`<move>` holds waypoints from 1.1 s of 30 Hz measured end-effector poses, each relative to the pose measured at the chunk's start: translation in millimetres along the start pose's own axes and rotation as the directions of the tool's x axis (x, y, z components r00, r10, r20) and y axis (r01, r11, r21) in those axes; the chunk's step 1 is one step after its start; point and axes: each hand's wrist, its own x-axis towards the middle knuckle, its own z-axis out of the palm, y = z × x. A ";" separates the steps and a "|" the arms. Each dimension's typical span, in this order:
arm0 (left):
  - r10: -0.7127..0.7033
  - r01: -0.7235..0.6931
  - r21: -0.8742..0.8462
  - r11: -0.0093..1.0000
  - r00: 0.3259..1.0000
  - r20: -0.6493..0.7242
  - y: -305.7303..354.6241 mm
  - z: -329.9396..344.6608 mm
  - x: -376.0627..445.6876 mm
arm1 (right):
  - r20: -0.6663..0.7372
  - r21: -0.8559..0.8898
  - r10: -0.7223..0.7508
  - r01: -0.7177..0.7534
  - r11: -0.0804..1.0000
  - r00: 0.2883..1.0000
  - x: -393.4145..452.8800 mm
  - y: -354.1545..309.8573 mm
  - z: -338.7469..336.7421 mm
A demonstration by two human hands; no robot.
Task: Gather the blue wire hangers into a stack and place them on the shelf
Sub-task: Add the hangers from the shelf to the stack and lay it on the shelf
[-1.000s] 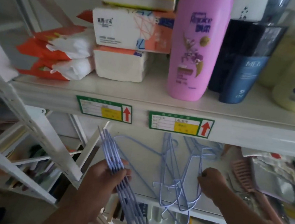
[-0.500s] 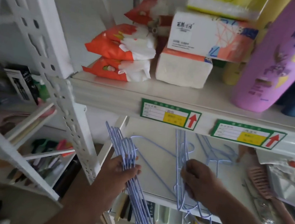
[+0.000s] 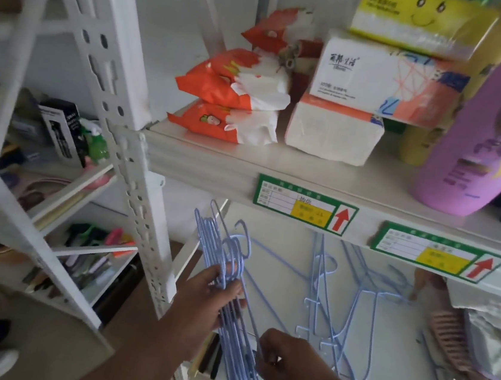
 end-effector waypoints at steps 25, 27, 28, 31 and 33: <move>0.153 -0.155 0.019 0.988 0.984 0.096 -17.1 2.7 -2.3 | 0.120 -0.005 -0.032 0.032 0.999 0.992 15.7 24.4 12.0; 0.169 -0.168 -0.021 0.986 0.982 0.079 -17.2 4.7 -1.8 | 0.116 -0.012 -0.024 0.026 1.000 0.993 16.1 25.1 11.9; 0.176 -0.173 -0.049 0.984 0.981 0.086 -16.9 6.5 -2.2 | 0.115 -0.016 -0.030 0.032 0.999 0.993 16.4 26.2 11.7; 0.173 -0.164 -0.097 0.982 0.981 0.084 -18.0 7.8 -2.2 | 0.122 -0.042 -0.045 0.051 0.998 0.992 17.0 26.2 10.0; 0.182 -0.178 -0.053 0.983 0.978 0.099 -18.3 6.5 -2.7 | 0.128 -0.056 -0.044 0.051 0.997 0.991 17.4 26.7 9.4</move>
